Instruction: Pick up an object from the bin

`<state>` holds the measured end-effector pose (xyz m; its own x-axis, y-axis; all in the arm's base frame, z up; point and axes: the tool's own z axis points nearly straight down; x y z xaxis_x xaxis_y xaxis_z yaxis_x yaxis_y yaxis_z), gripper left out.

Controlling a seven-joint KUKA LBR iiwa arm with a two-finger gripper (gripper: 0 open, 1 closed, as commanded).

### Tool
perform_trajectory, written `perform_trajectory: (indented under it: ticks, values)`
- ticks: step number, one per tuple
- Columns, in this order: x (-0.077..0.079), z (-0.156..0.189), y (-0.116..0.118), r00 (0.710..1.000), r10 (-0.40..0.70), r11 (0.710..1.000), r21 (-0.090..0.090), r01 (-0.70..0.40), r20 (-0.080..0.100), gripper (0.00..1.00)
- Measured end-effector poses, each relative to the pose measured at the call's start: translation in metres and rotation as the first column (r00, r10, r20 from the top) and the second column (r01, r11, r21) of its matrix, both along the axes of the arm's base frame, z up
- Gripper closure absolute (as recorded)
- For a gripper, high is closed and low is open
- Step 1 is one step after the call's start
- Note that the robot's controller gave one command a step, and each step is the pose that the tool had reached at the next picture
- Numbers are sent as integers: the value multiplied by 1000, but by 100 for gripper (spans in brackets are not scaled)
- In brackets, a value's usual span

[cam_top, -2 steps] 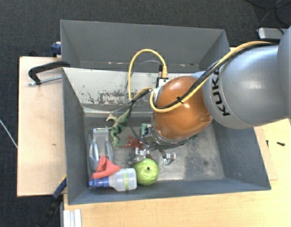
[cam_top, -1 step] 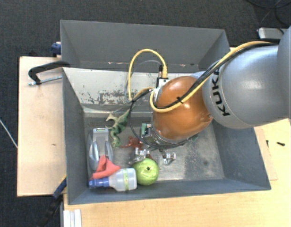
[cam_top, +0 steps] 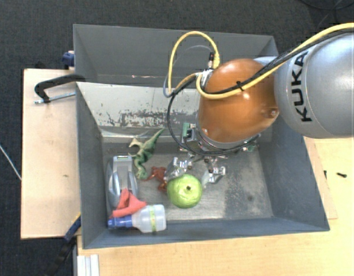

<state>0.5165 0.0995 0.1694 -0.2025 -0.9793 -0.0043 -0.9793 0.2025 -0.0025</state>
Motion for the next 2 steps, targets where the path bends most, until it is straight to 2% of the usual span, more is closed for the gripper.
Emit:
perform_trajectory:
  ticks: [1,2]
  values:
    - [0,0,0,1000,0,1000,0,0,0,100]
    - [0,45,-23,998,66,998,1,-66,-3,100]
